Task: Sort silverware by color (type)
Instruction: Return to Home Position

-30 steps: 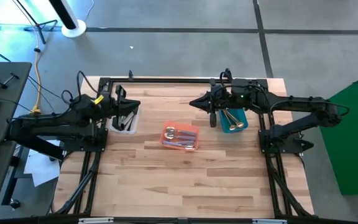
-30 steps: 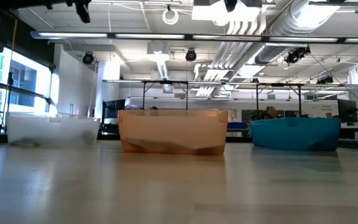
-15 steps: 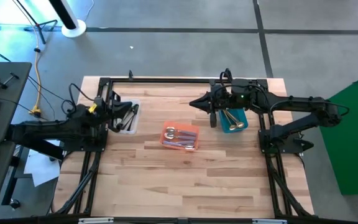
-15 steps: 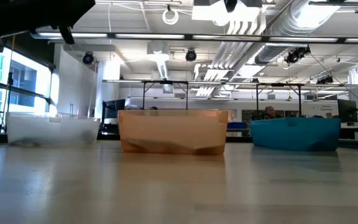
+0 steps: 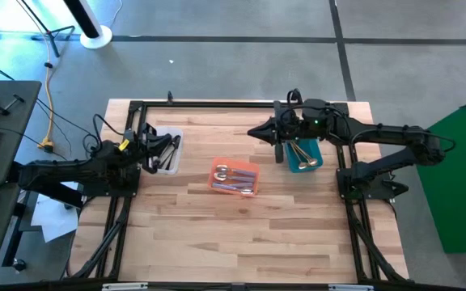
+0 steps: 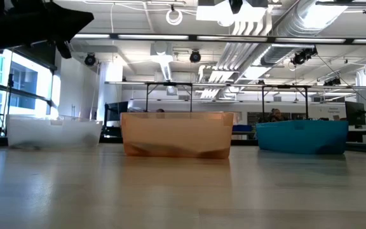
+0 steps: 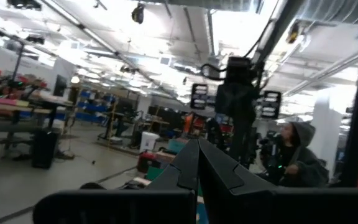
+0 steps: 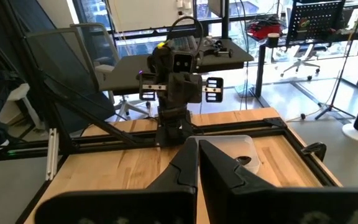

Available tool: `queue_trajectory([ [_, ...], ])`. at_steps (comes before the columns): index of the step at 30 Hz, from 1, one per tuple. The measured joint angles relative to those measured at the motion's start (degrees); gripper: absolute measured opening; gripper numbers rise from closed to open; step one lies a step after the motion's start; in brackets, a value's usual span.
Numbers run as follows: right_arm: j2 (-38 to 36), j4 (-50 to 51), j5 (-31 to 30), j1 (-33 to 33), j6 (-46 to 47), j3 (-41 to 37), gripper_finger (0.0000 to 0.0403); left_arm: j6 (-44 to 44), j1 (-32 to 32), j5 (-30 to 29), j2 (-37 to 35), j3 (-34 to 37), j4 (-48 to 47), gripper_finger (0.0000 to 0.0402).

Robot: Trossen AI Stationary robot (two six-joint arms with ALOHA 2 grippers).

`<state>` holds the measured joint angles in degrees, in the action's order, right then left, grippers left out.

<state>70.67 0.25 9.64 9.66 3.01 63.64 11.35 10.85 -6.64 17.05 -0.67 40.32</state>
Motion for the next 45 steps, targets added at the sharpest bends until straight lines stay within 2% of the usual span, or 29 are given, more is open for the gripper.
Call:
queue_trajectory([
  [4, -0.2, 0.0, 1.0, 0.8, 0.0, 0.0, 0.0000, 0.3, 0.0, 3.4, -0.9, 0.0, 0.1, 0.0000],
  [9, -0.3, 0.0, 1.2, 1.2, 0.0, 0.0, 0.0000, 0.2, 0.0, 4.0, -1.0, 0.0, -4.9, 0.0000],
  [15, -0.3, 0.0, 3.6, 1.2, 0.1, 0.0, 0.0000, 0.6, 0.0, 11.3, -1.5, 0.0, -11.5, 0.0000],
  [21, -0.3, 0.0, 3.7, 1.2, 1.5, 0.0, 0.0000, 0.1, 0.0, 9.6, -1.6, 0.0, -14.3, 0.0000],
  [37, -0.3, 0.0, 3.7, 1.2, -0.4, 0.0, 0.0000, 0.1, 0.0, 9.3, -2.1, 0.0, -19.6, 0.0001],
  [45, -0.3, 0.5, 3.9, 1.2, -0.6, 0.0, 0.0000, 0.0, -1.1, 9.1, -9.9, 0.0, -23.1, 0.0001],
])
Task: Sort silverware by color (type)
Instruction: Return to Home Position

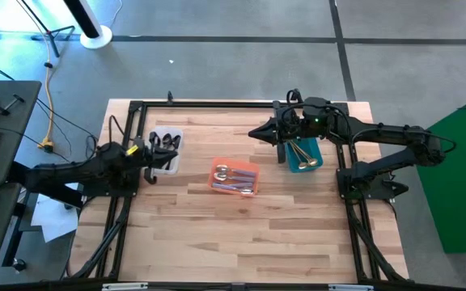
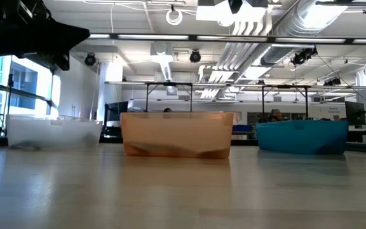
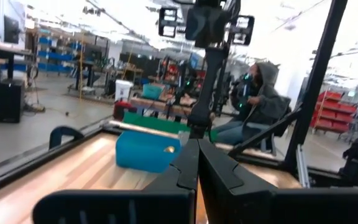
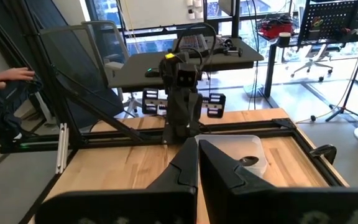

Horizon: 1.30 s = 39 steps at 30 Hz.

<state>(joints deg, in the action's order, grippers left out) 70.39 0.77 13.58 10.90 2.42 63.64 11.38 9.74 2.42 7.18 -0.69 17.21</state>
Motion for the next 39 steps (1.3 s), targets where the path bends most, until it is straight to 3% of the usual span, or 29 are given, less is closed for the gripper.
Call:
queue_trajectory([
  [10, -2.1, 3.4, 0.2, 0.0, -1.0, 0.0, 0.0000, 0.0, 0.0, -0.1, -7.0, 0.0, -0.5, 0.0001],
  [28, -12.9, 13.8, 0.4, -0.1, -2.5, -0.6, 0.0000, 0.0, 0.0, -0.1, -7.0, 0.0, -1.5, 0.0001],
  [32, -16.4, 10.8, 0.4, -1.1, -1.3, -6.8, 0.0000, 0.0, 0.0, -0.1, -7.0, 0.0, -1.5, 0.0001],
  [39, -26.8, -2.1, 0.0, -3.1, 6.0, -24.3, 0.0000, 0.0, 0.0, -0.1, -6.9, 0.0, -1.6, 0.0001],
])
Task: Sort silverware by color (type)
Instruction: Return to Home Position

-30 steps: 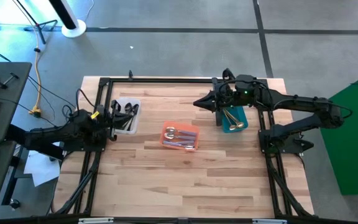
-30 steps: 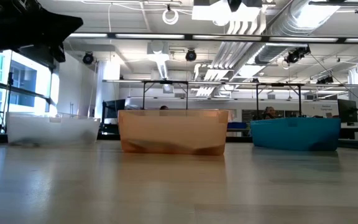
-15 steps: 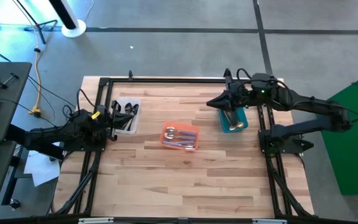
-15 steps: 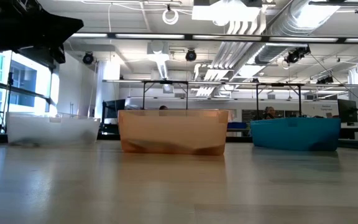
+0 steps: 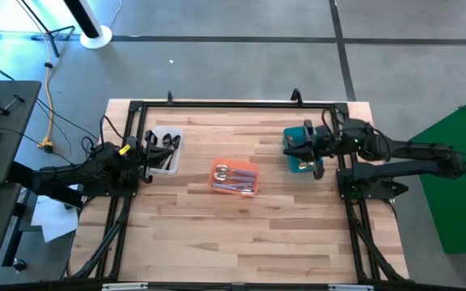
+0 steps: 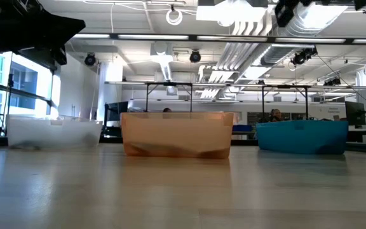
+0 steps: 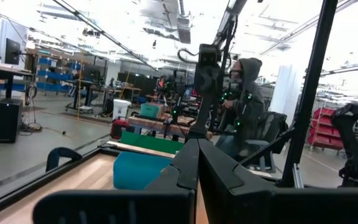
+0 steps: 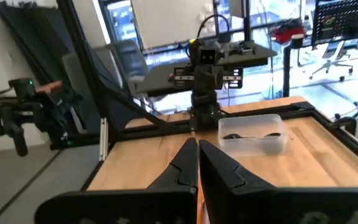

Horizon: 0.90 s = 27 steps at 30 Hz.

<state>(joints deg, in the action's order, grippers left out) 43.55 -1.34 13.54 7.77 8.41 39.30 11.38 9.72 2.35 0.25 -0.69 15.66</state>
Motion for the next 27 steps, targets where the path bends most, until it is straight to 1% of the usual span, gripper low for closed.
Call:
queue_trajectory([
  [3, -5.8, -1.9, -2.2, -0.2, 2.0, -5.8, 0.0000, 0.0, 0.0, 0.0, 0.0, 0.0, 0.0, 0.0001],
  [8, -14.9, -3.5, -6.1, -0.1, 2.1, -12.8, 0.0000, 0.0, 0.0, 0.0, 0.0, 0.0, 0.0, 0.0001],
  [12, -20.5, -4.2, -7.1, -0.1, 2.1, -17.0, 0.0000, 0.0, 0.0, 0.0, 0.0, 0.0, 0.0, 0.0001],
  [18, -25.2, -5.7, -7.1, -0.1, 1.7, -21.6, 0.0000, 0.0, 0.0, 0.0, 0.0, 0.0, 0.0, 0.0001],
  [21, -26.9, -8.9, -7.0, -0.1, 2.1, -25.0, 0.0000, 0.0, 0.0, 0.0, 0.0, 0.0, 0.0, 0.0001],
  [27, -29.9, -17.5, -7.1, -0.2, 6.6, -33.2, 0.0000, 0.0, 0.0, 0.0, 0.0, 0.0, 0.0, 0.0001],
])
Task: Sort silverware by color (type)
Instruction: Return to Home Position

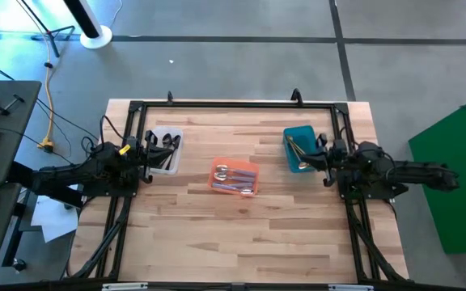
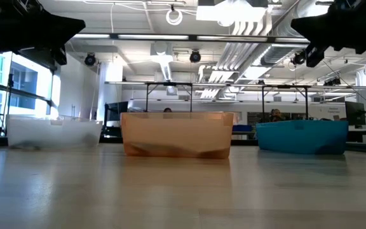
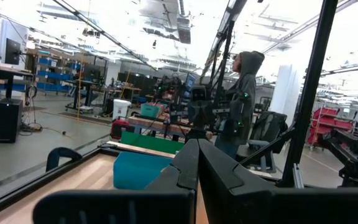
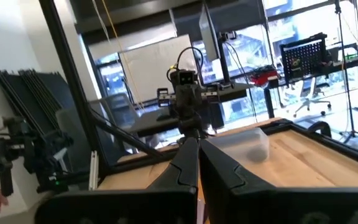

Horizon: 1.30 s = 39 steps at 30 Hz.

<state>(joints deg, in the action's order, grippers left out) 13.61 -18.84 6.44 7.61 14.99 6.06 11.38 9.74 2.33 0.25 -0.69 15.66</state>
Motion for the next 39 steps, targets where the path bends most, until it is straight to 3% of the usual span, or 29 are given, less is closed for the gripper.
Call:
queue_trajectory([
  [7, -1.7, -3.3, -4.0, -2.0, 0.2, -5.3, 0.0000, 0.0, 0.0, 0.0, 0.0, 0.0, 0.0, 0.0001],
  [16, -2.1, -0.2, -7.1, -3.5, -2.6, -5.5, 0.0000, 0.0, 0.0, 0.0, 0.0, 0.0, 0.0, 0.0001],
  [26, -2.1, 17.2, -6.5, -3.5, -5.0, -5.5, 0.0000, 0.0, 0.0, 0.0, 0.0, 0.0, 0.0, 0.0001],
  [31, -2.2, 18.2, -6.2, -3.5, -6.3, -5.5, 0.0000, 0.0, 0.0, 0.0, 0.0, 0.0, 0.0, 0.0001],
  [39, -1.7, 18.2, -6.0, -3.4, 11.0, -5.5, 0.0000, 0.0, 0.0, 0.0, 0.0, 0.0, 0.0, 0.0001],
])
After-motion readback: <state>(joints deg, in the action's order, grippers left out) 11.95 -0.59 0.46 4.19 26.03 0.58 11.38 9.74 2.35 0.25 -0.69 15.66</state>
